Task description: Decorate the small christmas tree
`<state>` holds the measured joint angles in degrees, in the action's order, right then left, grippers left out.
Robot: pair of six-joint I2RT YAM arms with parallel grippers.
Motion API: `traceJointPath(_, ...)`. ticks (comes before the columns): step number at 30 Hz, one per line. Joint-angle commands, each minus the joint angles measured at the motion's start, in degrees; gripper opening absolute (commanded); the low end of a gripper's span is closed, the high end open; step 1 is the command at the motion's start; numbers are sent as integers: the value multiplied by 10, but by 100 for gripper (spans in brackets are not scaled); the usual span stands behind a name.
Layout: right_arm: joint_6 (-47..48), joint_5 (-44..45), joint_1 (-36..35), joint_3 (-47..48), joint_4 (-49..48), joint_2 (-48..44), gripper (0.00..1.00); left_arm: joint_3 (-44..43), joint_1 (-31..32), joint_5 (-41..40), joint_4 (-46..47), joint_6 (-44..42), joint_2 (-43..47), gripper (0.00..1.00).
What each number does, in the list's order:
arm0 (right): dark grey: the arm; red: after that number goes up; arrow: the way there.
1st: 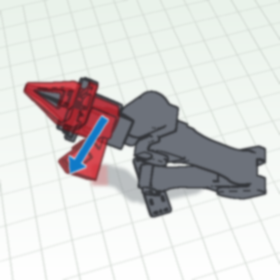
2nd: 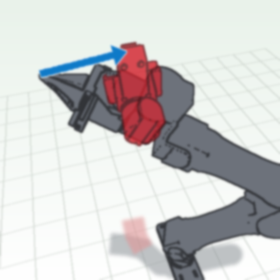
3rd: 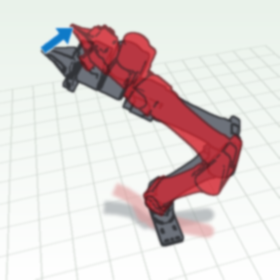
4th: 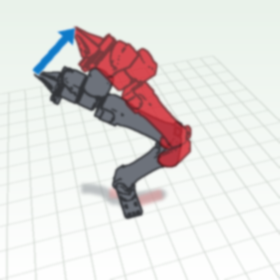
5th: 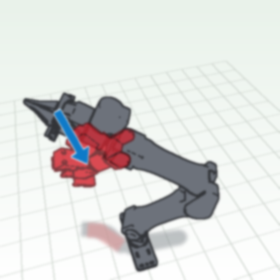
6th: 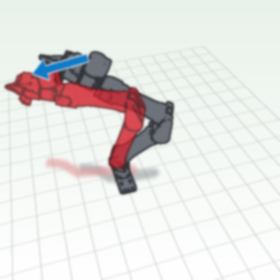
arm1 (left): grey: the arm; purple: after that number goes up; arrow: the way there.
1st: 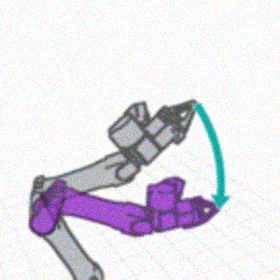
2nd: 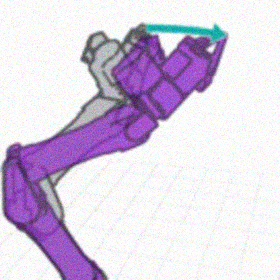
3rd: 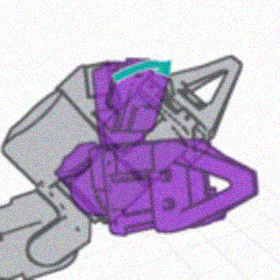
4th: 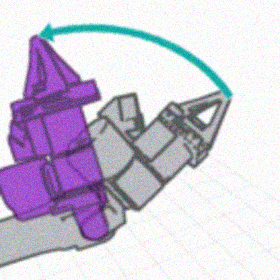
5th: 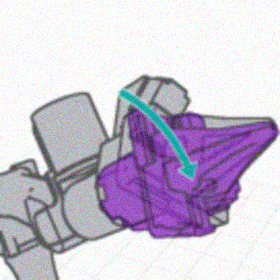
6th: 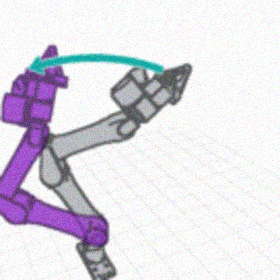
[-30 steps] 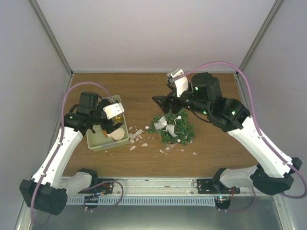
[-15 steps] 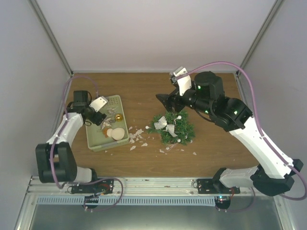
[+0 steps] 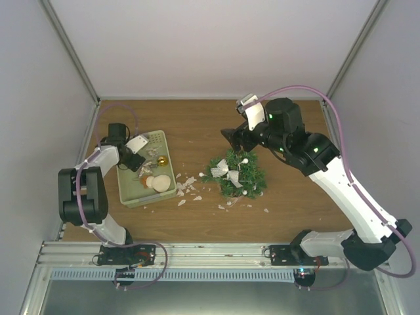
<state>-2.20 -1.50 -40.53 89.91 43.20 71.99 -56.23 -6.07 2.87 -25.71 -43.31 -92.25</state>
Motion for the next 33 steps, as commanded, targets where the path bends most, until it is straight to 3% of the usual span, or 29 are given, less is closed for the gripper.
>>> traceJointPath(1,5,-21,20,-11,-23,-6,89,5,-6,-69,75,-15,-17,86)
traceJointPath(10,0,-31,25,-19,-23,-9,89,82,-13,-149,193,-33,8,87)
traceJointPath(19,0,-33,26,-21,-20,-13,89,92,-13,-134,175,-34,-2,82)
traceJointPath(21,-1,-34,25,-24,-22,-15,89,90,-13,-134,172,-35,-7,73)
traceJointPath(24,0,-33,26,-26,-24,-16,89,86,-13,-133,167,-36,-11,48)
traceJointPath(30,0,-33,26,-27,-25,-18,89,74,-13,-129,155,-35,-3,12)
traceJointPath(32,0,-33,26,-29,-25,-19,89,71,-13,-123,148,-32,0,10)
traceJointPath(33,0,-32,26,-30,-24,-21,89,69,-13,-120,142,-32,0,14)
